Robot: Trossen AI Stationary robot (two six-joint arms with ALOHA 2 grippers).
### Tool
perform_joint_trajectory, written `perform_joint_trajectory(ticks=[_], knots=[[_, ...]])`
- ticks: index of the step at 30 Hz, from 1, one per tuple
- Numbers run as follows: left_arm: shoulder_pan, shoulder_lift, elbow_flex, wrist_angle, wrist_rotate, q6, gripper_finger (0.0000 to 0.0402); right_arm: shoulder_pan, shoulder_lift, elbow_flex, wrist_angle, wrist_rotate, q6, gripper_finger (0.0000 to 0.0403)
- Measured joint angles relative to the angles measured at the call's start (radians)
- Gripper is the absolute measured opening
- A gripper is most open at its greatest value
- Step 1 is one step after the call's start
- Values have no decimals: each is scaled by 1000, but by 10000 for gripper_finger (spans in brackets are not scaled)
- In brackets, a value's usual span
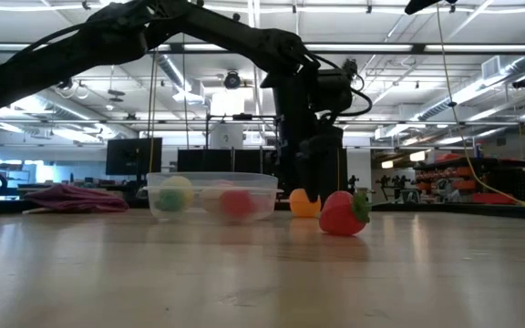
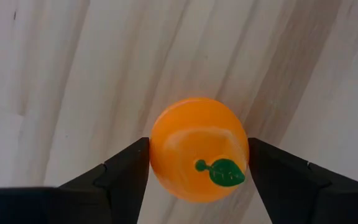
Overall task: Pick and placing Produce into tupperware
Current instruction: Put the orange into the transparent bin
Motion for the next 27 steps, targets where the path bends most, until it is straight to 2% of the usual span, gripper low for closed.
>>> perform_joint_trajectory(ticks=[8,17,27], knots=[[3,1,0,0,2,-27,244,0,0,0,0,0,0,240],[-28,-15,12,-56,-2,0,242,0,0,0,0,-1,0,240],[-88,-107,34,-145,-11,-6,238,0,0,0,0,-1,0,240]])
